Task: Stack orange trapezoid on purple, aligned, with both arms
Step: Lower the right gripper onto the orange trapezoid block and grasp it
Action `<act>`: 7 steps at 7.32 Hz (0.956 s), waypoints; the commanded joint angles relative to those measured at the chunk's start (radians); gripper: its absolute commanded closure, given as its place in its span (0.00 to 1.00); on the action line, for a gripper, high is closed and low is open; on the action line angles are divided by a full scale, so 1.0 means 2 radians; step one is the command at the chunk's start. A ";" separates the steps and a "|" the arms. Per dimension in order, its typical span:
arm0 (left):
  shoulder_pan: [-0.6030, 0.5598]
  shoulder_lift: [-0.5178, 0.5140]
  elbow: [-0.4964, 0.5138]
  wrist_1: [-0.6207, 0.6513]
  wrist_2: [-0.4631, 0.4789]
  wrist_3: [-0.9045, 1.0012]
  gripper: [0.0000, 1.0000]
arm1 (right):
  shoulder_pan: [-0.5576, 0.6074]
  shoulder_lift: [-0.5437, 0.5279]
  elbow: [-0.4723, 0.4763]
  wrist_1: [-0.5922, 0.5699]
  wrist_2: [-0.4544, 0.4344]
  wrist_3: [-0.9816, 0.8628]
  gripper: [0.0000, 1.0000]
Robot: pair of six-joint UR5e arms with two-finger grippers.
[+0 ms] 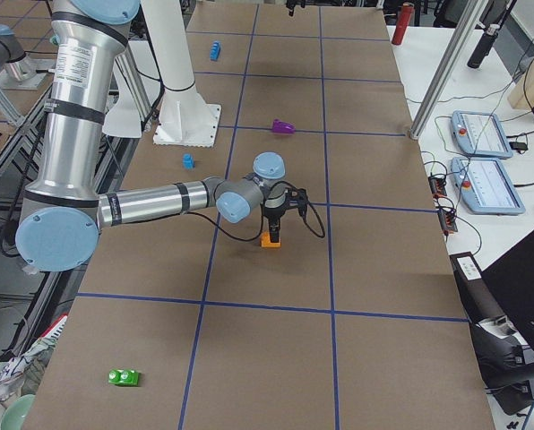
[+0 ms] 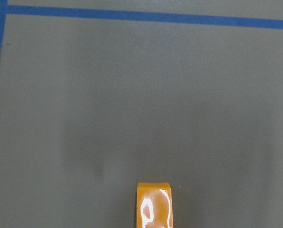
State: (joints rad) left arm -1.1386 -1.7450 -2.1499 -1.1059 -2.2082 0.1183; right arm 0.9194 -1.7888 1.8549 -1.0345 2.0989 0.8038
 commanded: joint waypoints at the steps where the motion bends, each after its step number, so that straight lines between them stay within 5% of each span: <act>1: -0.003 0.004 -0.002 0.000 0.000 0.007 0.00 | -0.019 -0.008 -0.009 0.018 -0.005 0.001 0.00; 4: -0.003 0.004 0.000 0.000 0.000 0.005 0.00 | -0.037 -0.008 -0.018 0.019 -0.010 0.002 0.01; 7: -0.002 0.004 0.000 0.000 0.000 0.005 0.00 | -0.040 -0.001 -0.030 0.019 -0.010 0.002 0.21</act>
State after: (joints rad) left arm -1.1431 -1.7365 -2.1503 -1.1060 -2.2089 0.1289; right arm 0.8427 -1.7950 1.8006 -0.9972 2.0780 0.8084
